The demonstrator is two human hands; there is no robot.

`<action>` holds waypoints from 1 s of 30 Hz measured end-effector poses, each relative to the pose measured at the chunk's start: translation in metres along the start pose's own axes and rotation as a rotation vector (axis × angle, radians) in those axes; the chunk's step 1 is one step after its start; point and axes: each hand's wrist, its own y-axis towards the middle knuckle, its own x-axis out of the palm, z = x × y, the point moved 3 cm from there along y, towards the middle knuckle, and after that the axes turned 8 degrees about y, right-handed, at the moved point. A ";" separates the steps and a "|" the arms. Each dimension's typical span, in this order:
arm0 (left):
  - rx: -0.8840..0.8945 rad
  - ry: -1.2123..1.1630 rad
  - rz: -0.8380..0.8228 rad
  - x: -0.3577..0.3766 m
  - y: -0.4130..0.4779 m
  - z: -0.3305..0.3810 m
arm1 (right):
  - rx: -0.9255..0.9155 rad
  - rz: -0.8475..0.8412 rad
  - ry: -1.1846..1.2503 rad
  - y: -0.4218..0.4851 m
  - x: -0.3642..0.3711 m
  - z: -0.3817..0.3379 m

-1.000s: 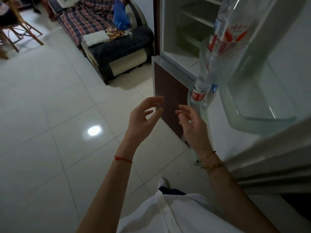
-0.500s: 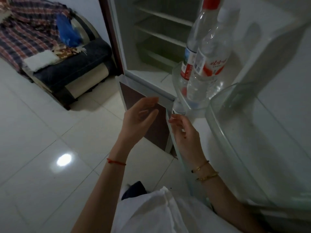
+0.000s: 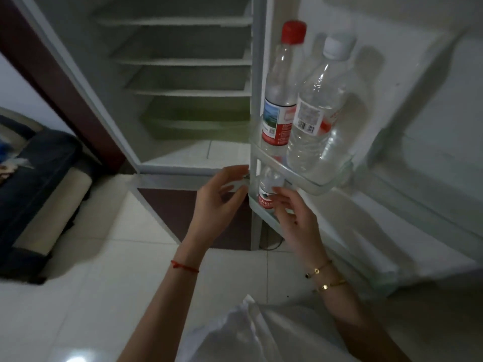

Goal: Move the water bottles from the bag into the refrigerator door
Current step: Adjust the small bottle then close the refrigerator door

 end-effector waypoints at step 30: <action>0.451 -0.228 -0.464 0.019 -0.064 0.095 | -0.055 0.709 -0.004 -0.169 -0.038 -0.052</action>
